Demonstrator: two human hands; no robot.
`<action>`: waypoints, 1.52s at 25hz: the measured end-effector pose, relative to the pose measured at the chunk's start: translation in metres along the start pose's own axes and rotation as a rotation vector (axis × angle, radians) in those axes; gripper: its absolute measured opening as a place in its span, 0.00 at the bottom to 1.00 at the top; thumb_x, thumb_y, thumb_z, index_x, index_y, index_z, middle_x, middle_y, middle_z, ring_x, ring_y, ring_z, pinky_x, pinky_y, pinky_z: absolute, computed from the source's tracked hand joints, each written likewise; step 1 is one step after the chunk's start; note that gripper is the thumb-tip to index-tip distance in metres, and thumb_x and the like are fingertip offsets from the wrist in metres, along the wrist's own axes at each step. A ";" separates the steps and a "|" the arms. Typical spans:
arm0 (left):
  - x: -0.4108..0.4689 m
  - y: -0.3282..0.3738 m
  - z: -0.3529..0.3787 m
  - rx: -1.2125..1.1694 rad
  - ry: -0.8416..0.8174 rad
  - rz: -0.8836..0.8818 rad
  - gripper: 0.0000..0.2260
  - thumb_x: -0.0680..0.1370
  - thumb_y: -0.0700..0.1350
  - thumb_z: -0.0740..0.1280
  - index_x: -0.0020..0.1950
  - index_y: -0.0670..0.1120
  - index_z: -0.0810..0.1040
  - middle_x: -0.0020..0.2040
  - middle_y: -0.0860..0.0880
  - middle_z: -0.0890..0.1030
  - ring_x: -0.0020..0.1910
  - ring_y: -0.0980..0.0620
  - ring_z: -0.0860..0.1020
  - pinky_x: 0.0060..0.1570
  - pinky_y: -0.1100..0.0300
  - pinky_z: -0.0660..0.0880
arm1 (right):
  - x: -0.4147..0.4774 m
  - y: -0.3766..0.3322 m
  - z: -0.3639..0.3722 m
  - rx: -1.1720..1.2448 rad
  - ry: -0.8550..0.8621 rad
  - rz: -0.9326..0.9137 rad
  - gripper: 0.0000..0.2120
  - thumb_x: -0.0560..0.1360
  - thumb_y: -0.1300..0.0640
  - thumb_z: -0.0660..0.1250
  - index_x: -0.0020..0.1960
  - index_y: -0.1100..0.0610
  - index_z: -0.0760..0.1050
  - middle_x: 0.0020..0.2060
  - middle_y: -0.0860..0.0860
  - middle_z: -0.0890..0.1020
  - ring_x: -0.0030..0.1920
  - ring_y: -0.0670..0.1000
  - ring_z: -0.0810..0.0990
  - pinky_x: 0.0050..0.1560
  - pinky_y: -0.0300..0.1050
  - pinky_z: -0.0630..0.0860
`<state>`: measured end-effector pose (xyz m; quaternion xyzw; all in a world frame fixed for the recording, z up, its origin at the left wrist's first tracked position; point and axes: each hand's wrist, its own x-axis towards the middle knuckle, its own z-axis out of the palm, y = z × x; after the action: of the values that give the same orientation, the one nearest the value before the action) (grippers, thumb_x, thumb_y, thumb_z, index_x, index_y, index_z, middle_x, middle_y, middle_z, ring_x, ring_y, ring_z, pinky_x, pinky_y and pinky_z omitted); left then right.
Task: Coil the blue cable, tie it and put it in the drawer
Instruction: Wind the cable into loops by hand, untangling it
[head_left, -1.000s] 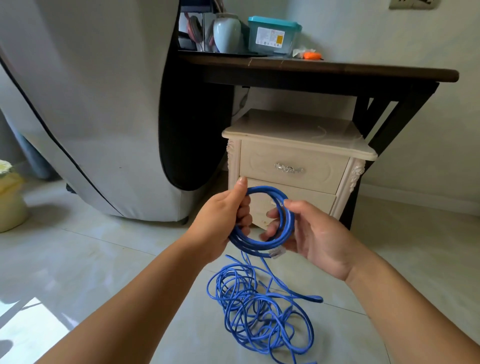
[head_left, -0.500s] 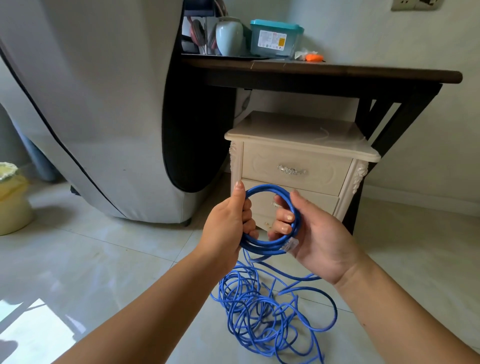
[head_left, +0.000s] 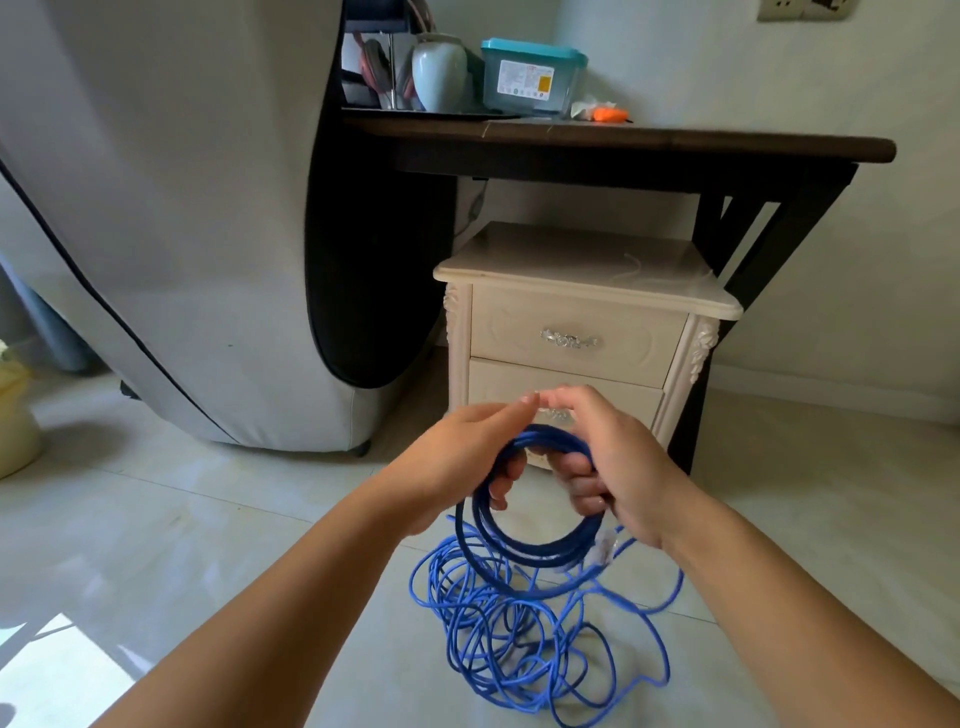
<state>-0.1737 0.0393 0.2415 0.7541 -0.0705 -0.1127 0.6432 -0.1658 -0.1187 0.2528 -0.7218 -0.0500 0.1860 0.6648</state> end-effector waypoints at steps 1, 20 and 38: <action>0.003 -0.001 0.004 0.060 0.010 0.013 0.22 0.83 0.57 0.59 0.47 0.39 0.78 0.29 0.52 0.68 0.26 0.54 0.64 0.28 0.62 0.68 | 0.001 0.001 0.000 -0.027 -0.013 -0.003 0.25 0.77 0.40 0.55 0.54 0.61 0.75 0.26 0.49 0.58 0.24 0.47 0.53 0.25 0.39 0.53; 0.011 0.004 0.012 -0.713 0.529 -0.205 0.19 0.83 0.54 0.61 0.36 0.45 0.70 0.25 0.52 0.62 0.22 0.56 0.57 0.19 0.65 0.57 | -0.006 0.030 -0.008 0.519 -0.205 -0.141 0.10 0.68 0.57 0.75 0.48 0.59 0.84 0.45 0.64 0.83 0.53 0.62 0.83 0.54 0.52 0.81; 0.005 0.002 0.019 -0.429 0.614 -0.042 0.20 0.83 0.57 0.57 0.37 0.47 0.70 0.24 0.54 0.63 0.22 0.56 0.59 0.26 0.59 0.59 | -0.015 0.010 0.001 0.403 -0.183 -0.039 0.19 0.80 0.68 0.55 0.56 0.54 0.82 0.33 0.61 0.79 0.38 0.58 0.83 0.56 0.56 0.80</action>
<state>-0.1740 0.0197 0.2402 0.6019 0.1666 0.0933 0.7754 -0.1817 -0.1233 0.2457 -0.5535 -0.0857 0.2440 0.7917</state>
